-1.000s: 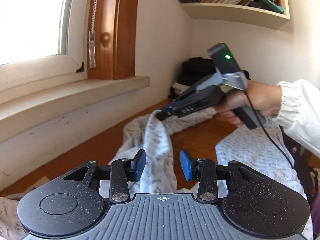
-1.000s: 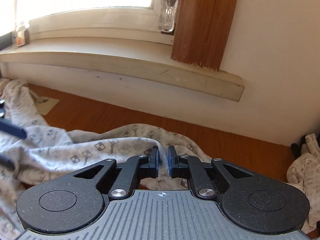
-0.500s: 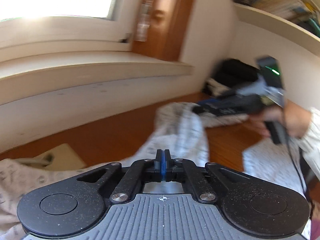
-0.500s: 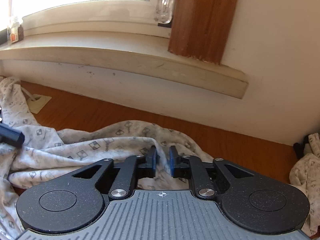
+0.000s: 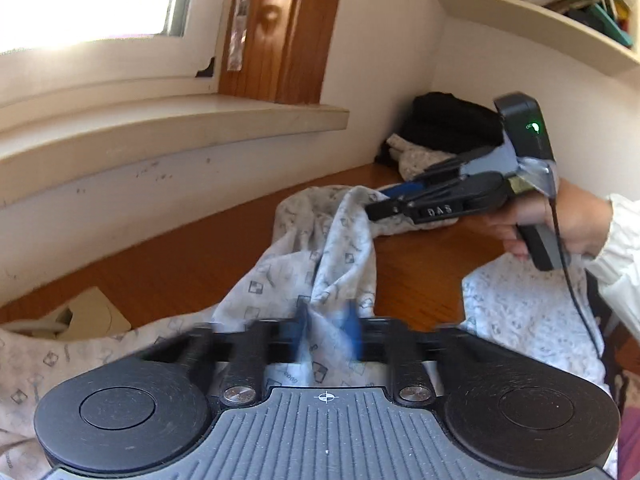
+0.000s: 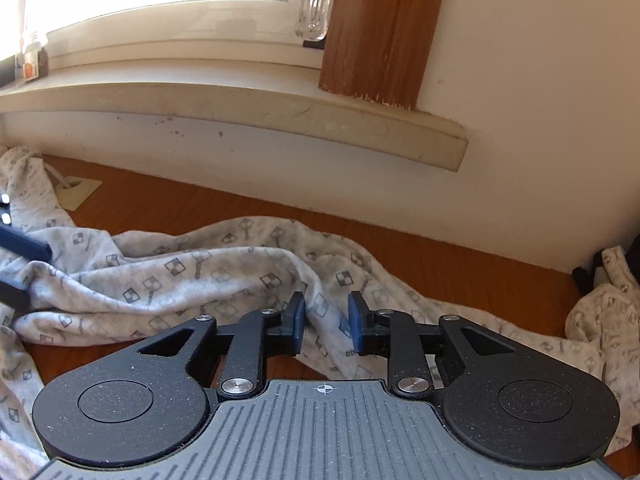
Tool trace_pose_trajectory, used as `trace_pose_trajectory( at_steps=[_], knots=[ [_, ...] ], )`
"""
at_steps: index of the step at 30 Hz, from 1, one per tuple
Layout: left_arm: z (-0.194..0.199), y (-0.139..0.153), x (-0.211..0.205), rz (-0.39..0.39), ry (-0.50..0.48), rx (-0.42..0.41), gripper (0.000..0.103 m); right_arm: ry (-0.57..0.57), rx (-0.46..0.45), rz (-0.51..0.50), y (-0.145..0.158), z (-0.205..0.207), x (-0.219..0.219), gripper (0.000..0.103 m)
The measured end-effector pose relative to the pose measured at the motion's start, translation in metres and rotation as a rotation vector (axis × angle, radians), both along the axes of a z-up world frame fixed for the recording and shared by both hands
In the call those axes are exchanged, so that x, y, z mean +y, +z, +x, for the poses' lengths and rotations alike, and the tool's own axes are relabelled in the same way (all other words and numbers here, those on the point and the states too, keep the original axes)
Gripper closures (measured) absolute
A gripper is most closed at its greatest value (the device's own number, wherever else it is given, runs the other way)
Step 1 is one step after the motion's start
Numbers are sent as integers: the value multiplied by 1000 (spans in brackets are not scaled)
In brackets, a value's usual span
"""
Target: Fold clothes
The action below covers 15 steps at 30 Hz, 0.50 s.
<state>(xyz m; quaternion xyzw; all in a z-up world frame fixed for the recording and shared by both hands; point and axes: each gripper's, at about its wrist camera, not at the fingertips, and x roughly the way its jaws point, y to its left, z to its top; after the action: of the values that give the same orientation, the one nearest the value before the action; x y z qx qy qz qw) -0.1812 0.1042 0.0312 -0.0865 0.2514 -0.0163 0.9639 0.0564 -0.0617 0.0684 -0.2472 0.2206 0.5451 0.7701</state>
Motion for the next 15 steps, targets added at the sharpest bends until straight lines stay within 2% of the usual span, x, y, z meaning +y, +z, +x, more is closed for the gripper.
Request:
trace_pose_trajectory(
  at_steps=[4,7,15],
  knots=[
    [-12,11,19,-67,94,-102,101,-16,1,1,-1,4,-5,72],
    [-15,12,35,-155,121,-107,101,-29,0,9,1,8,-9,71],
    [-12,5,41,-181,131,-73,101,-73,-52,43,5,12,-15,72]
  ],
)
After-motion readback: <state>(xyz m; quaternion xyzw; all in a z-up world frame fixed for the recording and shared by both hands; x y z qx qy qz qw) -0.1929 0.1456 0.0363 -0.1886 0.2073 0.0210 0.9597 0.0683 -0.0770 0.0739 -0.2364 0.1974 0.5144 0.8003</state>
